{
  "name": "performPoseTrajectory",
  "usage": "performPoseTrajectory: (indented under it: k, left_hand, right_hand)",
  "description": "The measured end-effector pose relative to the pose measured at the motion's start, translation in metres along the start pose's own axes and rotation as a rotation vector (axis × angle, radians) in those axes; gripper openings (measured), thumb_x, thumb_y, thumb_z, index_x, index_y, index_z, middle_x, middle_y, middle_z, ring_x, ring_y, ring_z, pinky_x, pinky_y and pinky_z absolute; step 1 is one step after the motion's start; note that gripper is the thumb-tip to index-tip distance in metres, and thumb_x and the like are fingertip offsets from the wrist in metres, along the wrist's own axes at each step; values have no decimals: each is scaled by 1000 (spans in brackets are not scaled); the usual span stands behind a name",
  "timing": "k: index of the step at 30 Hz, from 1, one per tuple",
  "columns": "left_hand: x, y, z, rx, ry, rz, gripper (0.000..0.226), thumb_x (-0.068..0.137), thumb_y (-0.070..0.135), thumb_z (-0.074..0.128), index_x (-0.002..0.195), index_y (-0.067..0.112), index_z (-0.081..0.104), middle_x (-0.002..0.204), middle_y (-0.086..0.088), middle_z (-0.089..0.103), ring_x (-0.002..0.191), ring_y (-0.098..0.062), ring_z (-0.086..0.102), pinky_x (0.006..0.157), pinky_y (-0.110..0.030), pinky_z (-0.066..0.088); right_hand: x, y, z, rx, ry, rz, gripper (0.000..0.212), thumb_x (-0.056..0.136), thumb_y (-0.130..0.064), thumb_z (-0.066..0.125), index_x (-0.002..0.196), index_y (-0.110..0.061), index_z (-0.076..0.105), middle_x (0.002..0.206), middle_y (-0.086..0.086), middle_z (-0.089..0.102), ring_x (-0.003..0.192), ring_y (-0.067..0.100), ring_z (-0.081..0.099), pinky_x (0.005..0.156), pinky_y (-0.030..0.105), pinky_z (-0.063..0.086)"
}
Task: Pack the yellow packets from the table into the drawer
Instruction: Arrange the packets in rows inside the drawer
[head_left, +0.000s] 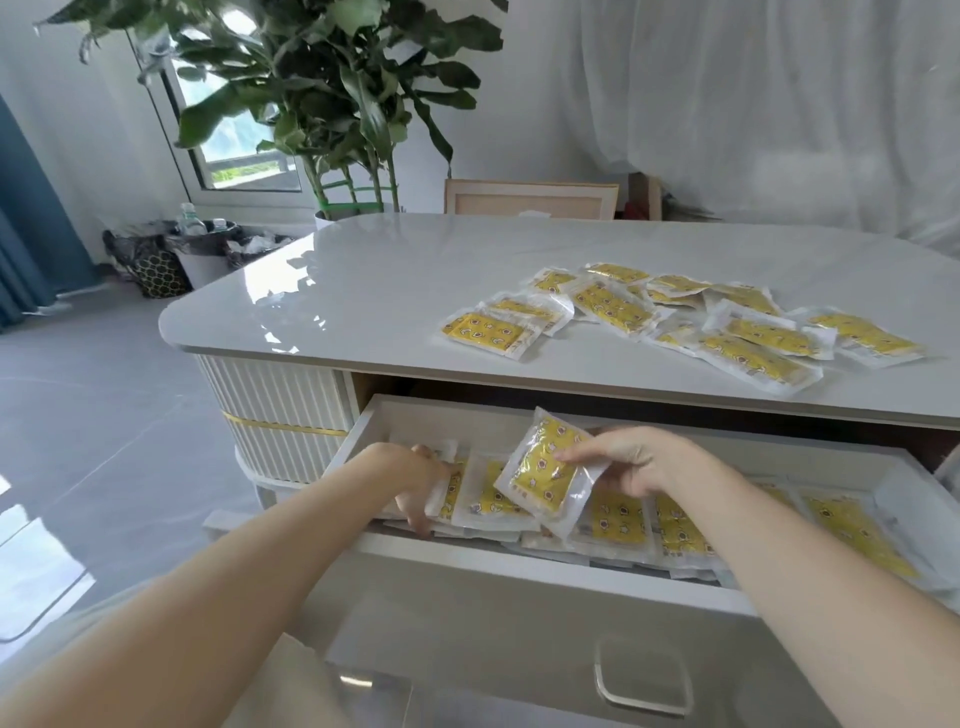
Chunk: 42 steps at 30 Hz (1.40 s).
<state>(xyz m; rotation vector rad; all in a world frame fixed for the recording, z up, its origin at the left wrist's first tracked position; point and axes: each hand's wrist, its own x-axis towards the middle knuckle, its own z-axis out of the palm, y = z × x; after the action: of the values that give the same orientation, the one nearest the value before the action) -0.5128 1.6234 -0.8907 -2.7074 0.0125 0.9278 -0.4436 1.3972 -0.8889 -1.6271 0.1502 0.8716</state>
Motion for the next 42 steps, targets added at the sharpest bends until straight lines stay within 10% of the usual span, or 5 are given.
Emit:
performPoseTrajectory:
  k: [4,14,22,30,42]
  left_hand:
    - [1,-2,-4,9,-3,-4,96,80,42,71,152,27,9,148,-7,34,133,-28,37,105,-39,39]
    - [-5,31,-36,-896,157,238,52,86,41,64,131,15,56,129,0,59,119,-18,56,99,-31,47]
    - [7,26,-27,-1081,59,76,51,80,30,74,121,5,61,118,-4,63,107,-18,64,88,-28,56]
    - [7,3,-15,-1259,-97,-73,40,86,13,67,121,-3,57,130,-12,57,97,-21,69,78,-27,57]
    - [-6,10,-10,-127,433,-273,57,76,62,64,107,14,54,93,2,57,86,-16,58,70,-25,45]
  right_hand:
    - [-3,3,0,42,82,25,19,73,-7,79,87,-6,66,79,9,70,66,18,66,49,23,54]
    - [-6,4,5,59,26,-74,32,69,-15,83,98,-9,71,107,7,72,99,20,63,100,32,46]
    - [-1,6,4,134,134,-109,45,78,-11,77,120,-2,61,119,12,63,77,17,62,53,21,55]
    - [-2,7,18,136,-32,-130,42,91,12,52,132,3,49,130,23,55,105,33,65,71,28,59]
    - [3,11,18,-41,-15,-166,35,91,5,56,126,-1,56,122,16,62,85,22,69,75,28,59]
